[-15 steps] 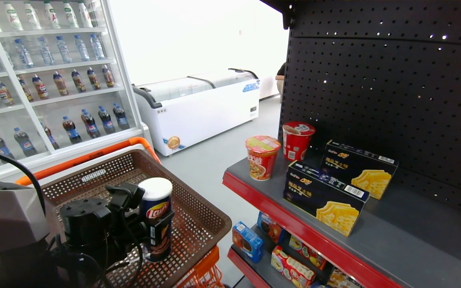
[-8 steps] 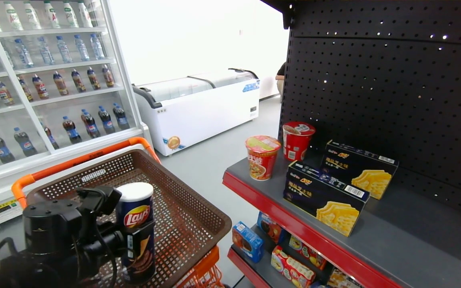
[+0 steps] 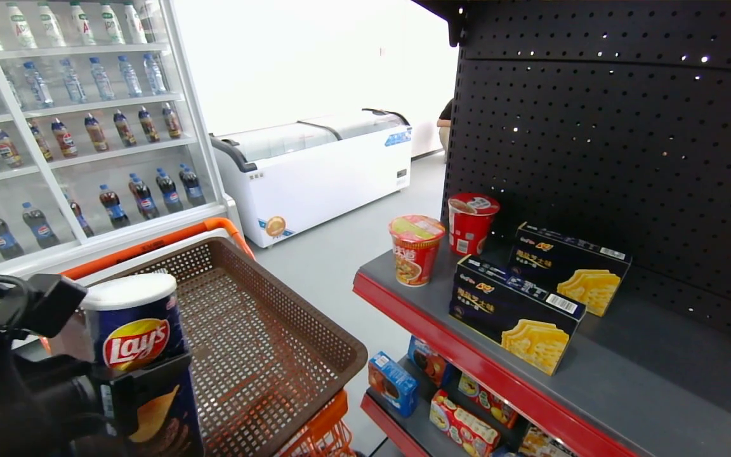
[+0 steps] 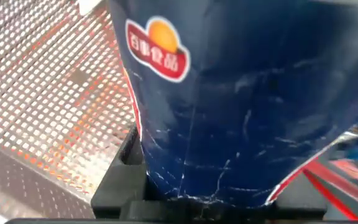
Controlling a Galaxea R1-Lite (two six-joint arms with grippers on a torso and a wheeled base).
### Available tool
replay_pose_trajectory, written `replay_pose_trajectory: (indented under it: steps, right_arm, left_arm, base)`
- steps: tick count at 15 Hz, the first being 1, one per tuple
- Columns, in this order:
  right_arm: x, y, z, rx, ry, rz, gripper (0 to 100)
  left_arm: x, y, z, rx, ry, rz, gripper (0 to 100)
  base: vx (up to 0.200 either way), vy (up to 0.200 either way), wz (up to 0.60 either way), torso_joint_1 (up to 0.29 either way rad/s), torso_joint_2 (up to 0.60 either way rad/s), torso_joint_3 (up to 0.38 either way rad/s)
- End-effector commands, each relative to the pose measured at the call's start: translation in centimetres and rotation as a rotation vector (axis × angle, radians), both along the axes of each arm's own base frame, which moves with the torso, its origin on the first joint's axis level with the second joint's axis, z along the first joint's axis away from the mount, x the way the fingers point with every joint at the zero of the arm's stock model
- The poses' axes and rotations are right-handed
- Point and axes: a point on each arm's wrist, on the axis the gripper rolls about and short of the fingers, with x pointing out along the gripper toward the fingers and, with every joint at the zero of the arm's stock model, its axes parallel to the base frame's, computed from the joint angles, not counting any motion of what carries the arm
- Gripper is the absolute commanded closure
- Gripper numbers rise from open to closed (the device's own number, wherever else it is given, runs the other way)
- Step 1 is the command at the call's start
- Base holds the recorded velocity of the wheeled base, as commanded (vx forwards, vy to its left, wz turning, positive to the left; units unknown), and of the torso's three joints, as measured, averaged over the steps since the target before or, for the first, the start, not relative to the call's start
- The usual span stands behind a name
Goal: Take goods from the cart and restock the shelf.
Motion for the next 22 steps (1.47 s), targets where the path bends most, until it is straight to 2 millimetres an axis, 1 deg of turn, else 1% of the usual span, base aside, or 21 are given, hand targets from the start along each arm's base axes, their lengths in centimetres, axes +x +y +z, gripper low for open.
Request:
replay_pose_trajectory:
  steps: [1, 2, 4, 5, 6, 7, 10, 11, 20, 22]
  right_arm:
    - [0.0, 0.0, 0.0, 0.0, 0.001, 0.001, 0]
    - [0.0, 0.0, 0.0, 0.0, 0.0, 0.001, 0]
    - [0.0, 0.0, 0.0, 0.0, 0.0, 0.001, 0]
    - [0.0, 0.0, 0.0, 0.0, 0.0, 0.001, 0]
    - [0.0, 0.0, 0.0, 0.0, 0.001, 0.001, 0]
    - [0.0, 0.0, 0.0, 0.0, 0.001, 0.001, 0]
    - [0.0, 0.0, 0.0, 0.0, 0.001, 0.001, 0]
    - [0.0, 0.0, 0.0, 0.0, 0.0, 0.001, 0]
    - [0.0, 0.0, 0.0, 0.0, 0.0, 0.001, 0]
    - [0.0, 0.0, 0.0, 0.0, 0.0, 0.001, 0]
  left_arm:
    - [-4.7, 0.9, 1.8, -0.036, -0.105, -0.024, 100]
    - [-6.7, 1.3, 1.9, -0.014, -0.136, -0.032, 100]
    - [-9.3, 1.8, 1.9, -0.021, -0.235, -0.038, 100]
    - [-10.3, 2.0, 1.3, -0.025, -0.258, -0.038, 100]
    - [-10.8, 2.1, 0.6, -0.027, -0.277, -0.037, 100]
    - [-11.1, 2.2, 0.6, -0.028, -0.292, -0.038, 100]
    - [-11.4, 2.3, 2.1, -0.042, -0.352, -0.025, 100]
    - [-11.4, 2.3, 2.2, -0.045, -0.358, -0.023, 100]
    - [-11.8, 2.4, 1.9, -0.049, -0.438, -0.009, 100]
    - [-11.8, 2.4, 2.0, -0.048, -0.444, -0.001, 100]
  base:
    - [0.0, 0.0, 0.0, 0.0, 0.0, 0.0]
    - [0.0, 0.0, 0.0, 0.0, 0.0, 0.0]
    - [0.0, 0.0, 0.0, 0.0, 0.0, 0.0]
    - [0.0, 0.0, 0.0, 0.0, 0.0, 0.0]
    - [0.0, 0.0, 0.0, 0.0, 0.0, 0.0]
    - [0.0, 0.0, 0.0, 0.0, 0.0, 0.0]
    - [0.0, 0.0, 0.0, 0.0, 0.0, 0.0]
    - [0.0, 0.0, 0.0, 0.0, 0.0, 0.0]
    - [0.0, 0.0, 0.0, 0.0, 0.0, 0.0]
    - [0.0, 0.0, -0.6, 0.005, 0.0, 0.002]
